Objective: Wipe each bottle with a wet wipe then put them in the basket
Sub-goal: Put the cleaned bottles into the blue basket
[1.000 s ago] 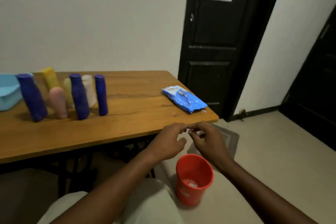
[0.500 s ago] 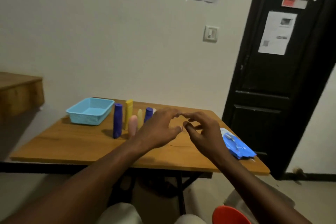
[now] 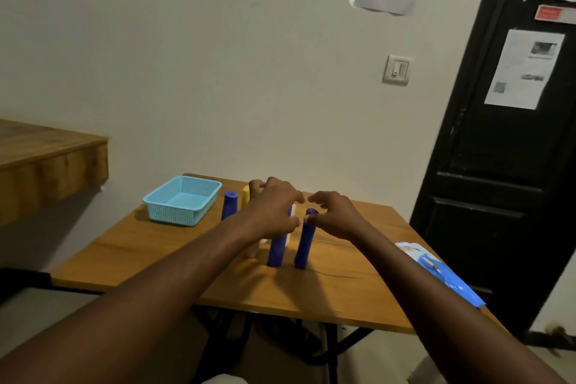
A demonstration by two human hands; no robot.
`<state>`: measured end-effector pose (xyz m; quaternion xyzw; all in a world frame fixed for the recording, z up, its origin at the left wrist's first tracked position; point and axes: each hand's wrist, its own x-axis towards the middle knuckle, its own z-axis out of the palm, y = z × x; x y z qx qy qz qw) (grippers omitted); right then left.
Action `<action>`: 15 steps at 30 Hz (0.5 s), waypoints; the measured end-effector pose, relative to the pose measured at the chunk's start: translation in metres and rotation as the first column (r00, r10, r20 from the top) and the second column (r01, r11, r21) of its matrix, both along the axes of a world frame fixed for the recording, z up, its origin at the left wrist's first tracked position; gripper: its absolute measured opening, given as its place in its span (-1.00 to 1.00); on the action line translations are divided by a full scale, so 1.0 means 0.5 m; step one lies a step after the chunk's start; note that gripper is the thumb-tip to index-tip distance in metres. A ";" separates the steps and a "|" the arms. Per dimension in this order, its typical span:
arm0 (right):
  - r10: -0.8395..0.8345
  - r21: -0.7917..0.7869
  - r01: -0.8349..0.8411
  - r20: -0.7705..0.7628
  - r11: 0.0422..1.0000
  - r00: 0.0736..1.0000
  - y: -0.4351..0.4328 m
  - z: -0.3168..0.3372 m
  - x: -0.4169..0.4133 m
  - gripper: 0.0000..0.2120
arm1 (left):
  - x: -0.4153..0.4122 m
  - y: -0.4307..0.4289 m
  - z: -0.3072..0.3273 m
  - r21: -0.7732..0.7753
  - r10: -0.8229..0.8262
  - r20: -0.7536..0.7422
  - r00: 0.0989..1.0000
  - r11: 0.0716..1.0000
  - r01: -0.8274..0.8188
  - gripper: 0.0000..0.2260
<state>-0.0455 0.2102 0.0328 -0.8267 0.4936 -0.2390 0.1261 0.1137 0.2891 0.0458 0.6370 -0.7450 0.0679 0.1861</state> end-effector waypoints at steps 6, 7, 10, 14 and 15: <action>0.046 -0.049 -0.046 -0.001 0.998 0.999 -0.037 -0.025 -0.002 -0.79 | 0.011 -0.036 -0.054 -0.042 -0.024 -0.042 0.999 0.999 0.022 -0.58; 0.049 -0.056 -0.049 0.006 0.997 0.999 -0.040 -0.025 -0.002 -0.80 | 0.015 -0.039 -0.057 -0.056 -0.023 -0.057 0.998 0.998 0.020 -0.59; 0.055 -0.051 -0.055 -0.009 0.997 0.998 -0.041 -0.017 -0.002 -0.79 | 0.026 -0.044 -0.058 -0.087 -0.036 -0.119 0.992 0.996 0.025 -0.63; 0.041 -0.100 -0.040 0.009 0.994 0.999 -0.035 0.032 -0.001 -0.80 | 0.040 -0.044 -0.035 -0.119 -0.055 -0.247 0.968 0.993 0.026 -0.66; 0.049 -0.124 -0.048 0.010 0.991 0.999 -0.031 0.056 0.002 -0.81 | 0.044 -0.045 -0.026 -0.122 -0.070 -0.307 0.949 0.992 0.034 -0.66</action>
